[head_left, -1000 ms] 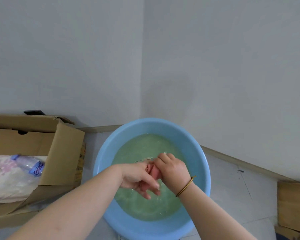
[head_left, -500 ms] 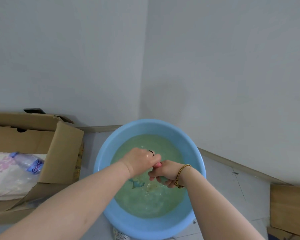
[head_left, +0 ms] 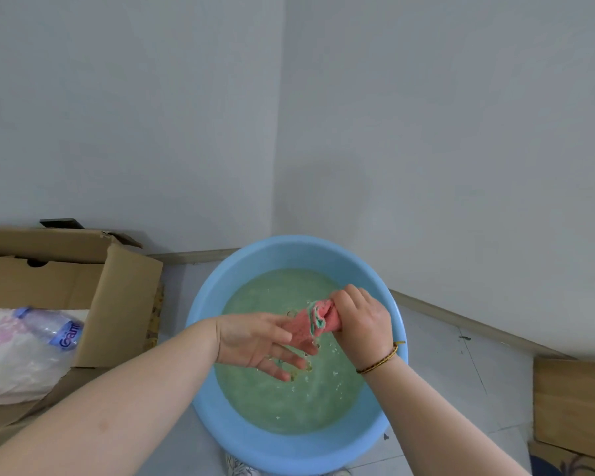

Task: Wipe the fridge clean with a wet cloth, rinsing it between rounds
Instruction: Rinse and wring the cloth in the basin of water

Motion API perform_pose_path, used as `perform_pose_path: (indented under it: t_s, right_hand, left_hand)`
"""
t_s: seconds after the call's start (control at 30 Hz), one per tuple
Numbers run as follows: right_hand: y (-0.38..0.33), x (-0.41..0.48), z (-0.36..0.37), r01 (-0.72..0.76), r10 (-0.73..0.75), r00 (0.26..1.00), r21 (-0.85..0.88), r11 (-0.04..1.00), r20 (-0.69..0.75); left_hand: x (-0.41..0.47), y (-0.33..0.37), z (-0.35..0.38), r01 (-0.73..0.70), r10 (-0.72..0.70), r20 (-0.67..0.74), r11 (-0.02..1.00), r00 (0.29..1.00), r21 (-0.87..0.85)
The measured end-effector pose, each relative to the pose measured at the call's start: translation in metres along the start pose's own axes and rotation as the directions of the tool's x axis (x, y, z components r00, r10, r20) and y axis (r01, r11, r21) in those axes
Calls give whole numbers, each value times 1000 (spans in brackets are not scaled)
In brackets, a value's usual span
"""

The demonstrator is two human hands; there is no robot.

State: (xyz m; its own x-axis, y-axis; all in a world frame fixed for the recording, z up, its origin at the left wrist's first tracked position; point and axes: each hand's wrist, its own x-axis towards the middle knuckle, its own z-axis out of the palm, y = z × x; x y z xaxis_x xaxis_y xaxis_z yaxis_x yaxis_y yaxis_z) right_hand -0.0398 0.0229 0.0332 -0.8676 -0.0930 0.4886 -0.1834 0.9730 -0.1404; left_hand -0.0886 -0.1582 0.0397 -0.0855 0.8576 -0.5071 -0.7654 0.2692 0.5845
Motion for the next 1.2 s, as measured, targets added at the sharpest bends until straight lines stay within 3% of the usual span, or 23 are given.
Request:
perform_pose_path:
  t_s: [0.1,0.17,0.23,0.3,0.37,0.4,0.47,0.53,0.6,0.67,0.73,0.77,0.83,0.87,0.9,0.93,0.97,1.0,1.03,1.07,1.1,1.17,1.2]
  right_hand:
    - [-3,3,3,224,-224,974,1,974,-39]
    - [-5,7,4,351,-350,936,25,936,-26]
    - [-5,5,6,442,-443,894,32,897,62]
    - [-8,6,6,430,-412,865,-2,903,288]
    - [-18,11,0,299,-208,794,-70,952,572]
    - [-21,14,-1,220,-89,683,-87,972,725]
    - [-27,18,2,1,105,434,-116,993,895]
    - [-29,23,6,-239,149,311,-75,968,938]
    - [-27,19,9,-538,145,241,8,843,960]
    - [-28,15,6,-831,130,134,40,555,982]
    - [-28,17,3,-930,54,55,32,366,997]
    - [-28,18,2,-938,35,42,27,346,999]
    - [-27,21,1,-895,60,54,21,445,997]
    - [-26,22,0,-846,106,92,21,533,990]
    - [-23,22,0,-786,155,155,27,618,976]
    - [-20,20,-1,-719,207,223,18,695,953]
    - [-17,16,-1,-641,268,296,-17,767,917]
    - [-15,13,-2,-553,339,401,-70,830,851]
    - [-14,9,-3,-460,385,552,-114,880,740]
    - [-12,5,-2,-350,354,717,-130,928,600]
    - [-13,4,-3,-296,304,827,-92,951,473]
    - [-9,5,0,-212,198,946,25,977,257]
    - [-7,4,3,-115,109,978,23,993,177]
  left_hand:
    - [6,9,-2,77,-87,147,994,985,78]
    - [13,17,9,192,-219,103,957,970,219]
    - [24,19,19,353,-355,-80,827,931,437]
    - [36,15,24,480,-344,-335,644,877,596]
    - [45,13,29,544,-158,-536,443,829,712]
    - [49,13,31,569,-29,-589,296,808,767]
    - [49,13,35,584,175,-575,0,799,812]
    - [49,17,34,518,280,-457,-207,844,830]
    - [45,23,32,451,284,-361,-391,888,802]
    - [42,29,25,356,292,-233,-501,927,788]
    - [37,29,15,247,422,51,-620,905,745]
    - [34,27,13,242,444,78,-619,893,747]
    - [29,22,9,302,569,67,-529,820,793]
    - [28,18,8,297,610,13,-404,792,865]
    - [28,14,8,354,677,-133,-198,724,914]
    - [27,13,10,403,664,-379,126,644,906]
    - [26,9,12,408,571,-601,441,559,799]
    - [25,9,11,337,462,-735,678,496,653]
    - [25,12,10,243,356,-783,814,510,528]
    - [24,15,11,211,225,-781,886,583,414]
    - [22,16,15,191,115,-715,923,690,333]
    - [18,19,21,200,-80,-445,952,892,231]
    - [16,21,24,217,-167,-257,960,952,176]
